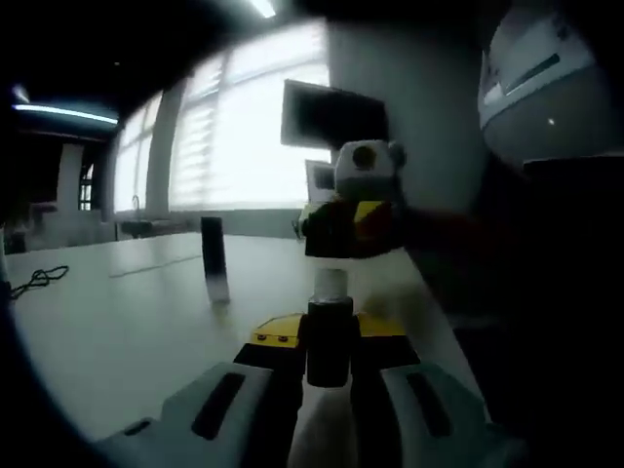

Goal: Pick up cosmetic bottle twist off cap place on table pick up cap screw tight cap place on table

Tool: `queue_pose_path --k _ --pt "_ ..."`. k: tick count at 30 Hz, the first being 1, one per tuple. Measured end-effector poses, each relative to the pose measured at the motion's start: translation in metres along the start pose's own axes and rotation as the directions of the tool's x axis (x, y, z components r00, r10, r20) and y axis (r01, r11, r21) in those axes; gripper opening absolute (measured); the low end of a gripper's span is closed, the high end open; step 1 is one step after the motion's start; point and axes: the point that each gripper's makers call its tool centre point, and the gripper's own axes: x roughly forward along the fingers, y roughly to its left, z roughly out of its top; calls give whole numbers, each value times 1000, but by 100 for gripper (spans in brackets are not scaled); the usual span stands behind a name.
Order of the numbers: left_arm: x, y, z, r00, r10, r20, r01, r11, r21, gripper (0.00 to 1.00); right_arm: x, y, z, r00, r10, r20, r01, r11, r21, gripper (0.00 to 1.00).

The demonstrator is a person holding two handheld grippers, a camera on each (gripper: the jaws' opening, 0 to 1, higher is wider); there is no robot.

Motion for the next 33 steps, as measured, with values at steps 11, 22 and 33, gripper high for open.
queue_pose_path --k 11,22,33 --pt "-1 -1 3 1000 -7 18 8 1000 -28 8 -21 -7 -2 995 95 -31 -95 995 6 9" --pt "-4 -12 13 996 -65 68 69 996 -59 8 -38 -13 1 987 157 -36 -156 987 27 9" --pt "-3 -15 8 996 -76 41 78 996 -34 8 -34 -10 -3 976 201 -86 -198 980 36 9"
